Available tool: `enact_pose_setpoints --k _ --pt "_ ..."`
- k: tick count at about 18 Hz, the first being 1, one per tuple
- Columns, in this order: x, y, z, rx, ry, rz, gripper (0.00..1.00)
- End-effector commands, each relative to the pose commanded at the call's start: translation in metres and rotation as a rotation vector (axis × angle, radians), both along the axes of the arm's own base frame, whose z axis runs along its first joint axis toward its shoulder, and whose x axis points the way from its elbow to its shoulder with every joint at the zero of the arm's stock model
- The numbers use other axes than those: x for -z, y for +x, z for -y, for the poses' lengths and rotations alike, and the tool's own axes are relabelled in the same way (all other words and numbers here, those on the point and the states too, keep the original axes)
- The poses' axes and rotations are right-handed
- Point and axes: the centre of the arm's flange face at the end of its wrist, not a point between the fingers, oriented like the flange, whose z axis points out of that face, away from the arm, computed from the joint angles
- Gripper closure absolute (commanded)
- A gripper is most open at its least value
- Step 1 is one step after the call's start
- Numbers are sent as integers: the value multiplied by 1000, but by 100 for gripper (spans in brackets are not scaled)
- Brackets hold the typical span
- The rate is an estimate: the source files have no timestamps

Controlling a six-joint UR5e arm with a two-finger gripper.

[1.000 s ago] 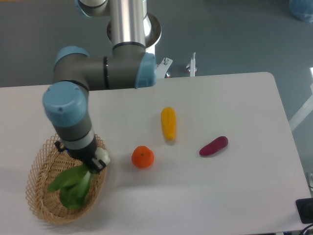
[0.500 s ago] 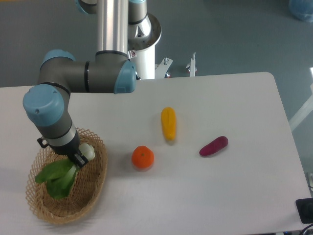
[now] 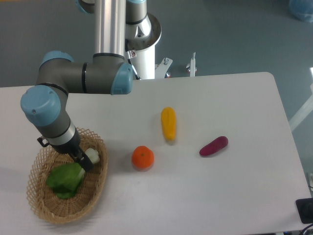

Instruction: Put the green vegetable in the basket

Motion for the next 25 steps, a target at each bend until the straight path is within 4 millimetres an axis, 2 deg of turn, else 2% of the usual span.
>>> enact_pose_setpoints --k 1,2,3,6,8,10,12,14,17,22,25 --pt "-3 -19 4 -26 5 -3 0" --pt "-10 -52 12 -73 20 -9 0" --pt "-12 -76 19 -87 27 -13 0" --pt "-16 -148 44 -70 26 -25 0" --pt "-29 -210 70 -61 33 -44 0" --pt "-41 -245 85 -78 44 -58 0" --pt "-41 -285 107 -111 47 -58 0" --pt "-44 -305 115 -53 37 -75 0" --pt "-48 -349 140 -63 42 -86 0" --pt "-40 -410 173 -16 20 -94 0" --pt "-39 -439 193 18 47 -57 0"
